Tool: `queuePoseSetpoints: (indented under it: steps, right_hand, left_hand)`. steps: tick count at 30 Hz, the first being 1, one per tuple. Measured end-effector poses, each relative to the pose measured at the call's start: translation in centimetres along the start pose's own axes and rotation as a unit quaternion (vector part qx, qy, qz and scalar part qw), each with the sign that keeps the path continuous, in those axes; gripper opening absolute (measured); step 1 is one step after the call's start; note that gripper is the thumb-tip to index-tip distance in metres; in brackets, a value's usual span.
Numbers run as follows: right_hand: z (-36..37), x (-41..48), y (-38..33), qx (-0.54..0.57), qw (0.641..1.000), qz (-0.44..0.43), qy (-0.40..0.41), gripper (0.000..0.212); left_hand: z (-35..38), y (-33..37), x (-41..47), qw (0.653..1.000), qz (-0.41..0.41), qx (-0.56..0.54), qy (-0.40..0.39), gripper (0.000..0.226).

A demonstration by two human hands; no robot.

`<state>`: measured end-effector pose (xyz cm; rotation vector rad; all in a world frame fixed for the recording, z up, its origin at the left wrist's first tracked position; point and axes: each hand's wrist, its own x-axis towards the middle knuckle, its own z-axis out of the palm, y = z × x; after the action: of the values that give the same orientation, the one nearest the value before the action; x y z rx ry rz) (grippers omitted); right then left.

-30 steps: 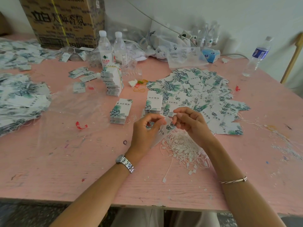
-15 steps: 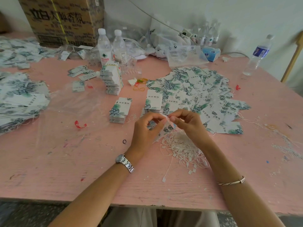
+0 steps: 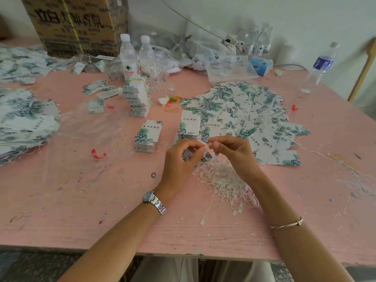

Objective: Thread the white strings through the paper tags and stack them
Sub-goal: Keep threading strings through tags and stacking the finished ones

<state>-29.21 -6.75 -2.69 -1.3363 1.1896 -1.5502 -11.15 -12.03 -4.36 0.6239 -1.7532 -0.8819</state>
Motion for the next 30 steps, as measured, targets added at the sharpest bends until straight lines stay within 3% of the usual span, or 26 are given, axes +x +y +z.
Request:
queuePoseSetpoints:
  steps: [7,19,25,30]
  right_hand:
    - [0.8,-0.3,-0.5,-0.077,0.997,-0.003,0.000,0.012]
    - [1.1,-0.5,-0.7,-0.108,0.994,-0.031,0.010,0.009]
    - [1.1,-0.4,-0.4,-0.192,0.978,-0.073,0.025,0.018]
    - [1.0,-0.4,-0.3,-0.216,0.973,-0.078,0.019,0.013]
  left_hand:
    - [0.0,0.0,0.0,1.000,0.005,0.010,-0.007,0.006]
    - [0.0,-0.1,-0.1,1.000,-0.003,0.012,-0.017,0.006]
    - [0.0,-0.2,-0.1,0.999,-0.020,0.013,-0.027,0.006]
    - [0.0,-0.3,-0.2,0.997,-0.059,-0.019,-0.049,0.007]
